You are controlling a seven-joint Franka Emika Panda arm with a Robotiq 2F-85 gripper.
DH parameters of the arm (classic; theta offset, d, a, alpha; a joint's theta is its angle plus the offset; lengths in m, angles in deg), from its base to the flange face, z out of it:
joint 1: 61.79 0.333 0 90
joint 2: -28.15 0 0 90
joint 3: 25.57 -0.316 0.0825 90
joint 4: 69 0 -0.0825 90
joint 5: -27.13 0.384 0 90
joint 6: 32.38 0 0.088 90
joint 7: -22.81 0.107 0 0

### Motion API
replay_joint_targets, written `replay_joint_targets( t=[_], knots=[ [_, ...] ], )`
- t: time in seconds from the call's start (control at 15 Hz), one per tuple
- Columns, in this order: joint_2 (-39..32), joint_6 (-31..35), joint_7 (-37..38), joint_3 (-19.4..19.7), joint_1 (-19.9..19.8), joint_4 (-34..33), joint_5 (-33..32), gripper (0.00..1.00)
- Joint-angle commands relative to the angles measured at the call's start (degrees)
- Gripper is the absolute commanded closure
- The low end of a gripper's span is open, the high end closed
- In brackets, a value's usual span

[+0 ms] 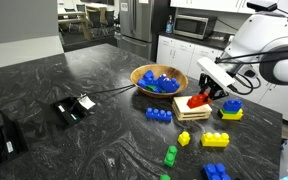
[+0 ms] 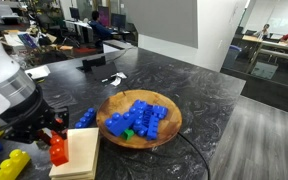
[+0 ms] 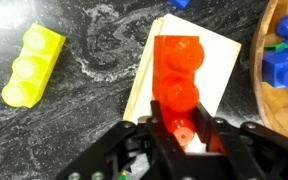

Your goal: Take the orange legos and put them on the wooden boards

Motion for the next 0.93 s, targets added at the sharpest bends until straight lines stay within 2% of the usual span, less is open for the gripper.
replay_joint_targets(
  t=[0.0,0.47,0.53,0.6,0.8,0.87],
  knots=[
    [-5.04,2.71,2.84,-0.68,-1.45,-1.52,-1.33,0.9],
    [-9.54,4.86,6.68,-0.34,-1.58,-3.11,-3.94,0.9],
    [-9.65,5.5,6.88,-0.16,-1.28,-3.09,-3.93,0.53],
    [-9.63,6.37,6.72,0.11,-0.88,-2.9,-3.62,0.39],
    [-8.89,8.46,5.77,0.56,0.1,-2.29,-2.69,0.19],
    [-8.95,6.26,5.62,0.61,-0.2,-2.66,-3.15,0.38]
  ],
)
